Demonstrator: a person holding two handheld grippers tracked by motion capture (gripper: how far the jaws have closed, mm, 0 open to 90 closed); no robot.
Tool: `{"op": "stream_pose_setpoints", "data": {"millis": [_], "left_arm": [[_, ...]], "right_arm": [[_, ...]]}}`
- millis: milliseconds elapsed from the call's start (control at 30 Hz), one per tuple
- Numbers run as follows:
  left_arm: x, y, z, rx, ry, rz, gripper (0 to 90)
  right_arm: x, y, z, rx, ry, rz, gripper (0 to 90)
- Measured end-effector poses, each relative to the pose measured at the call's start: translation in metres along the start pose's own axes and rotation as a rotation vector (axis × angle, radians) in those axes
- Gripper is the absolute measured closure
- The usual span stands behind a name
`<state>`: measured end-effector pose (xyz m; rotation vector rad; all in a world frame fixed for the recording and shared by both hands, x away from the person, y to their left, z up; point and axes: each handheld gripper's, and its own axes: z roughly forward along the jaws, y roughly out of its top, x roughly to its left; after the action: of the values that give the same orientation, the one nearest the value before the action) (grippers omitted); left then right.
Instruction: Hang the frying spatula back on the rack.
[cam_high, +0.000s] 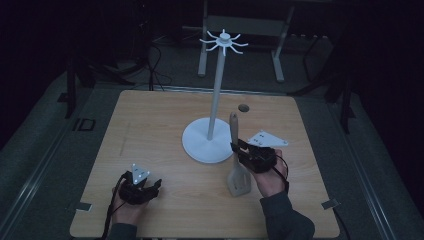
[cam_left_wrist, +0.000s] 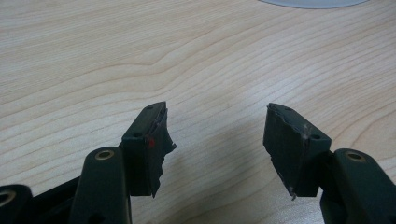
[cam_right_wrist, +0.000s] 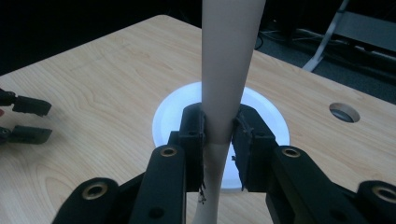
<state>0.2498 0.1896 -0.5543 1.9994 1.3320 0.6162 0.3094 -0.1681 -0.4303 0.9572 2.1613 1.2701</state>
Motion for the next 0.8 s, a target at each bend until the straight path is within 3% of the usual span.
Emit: {"op": "stream_pose_setpoints", "data": {"millis": [800], "left_arm": [[0.000, 0.000, 0.000, 0.001, 0.002, -0.002, 40.4]], "right_arm": [[-0.002, 0.011, 0.001, -0.069, 0.010, 0.022, 74.2]]}}
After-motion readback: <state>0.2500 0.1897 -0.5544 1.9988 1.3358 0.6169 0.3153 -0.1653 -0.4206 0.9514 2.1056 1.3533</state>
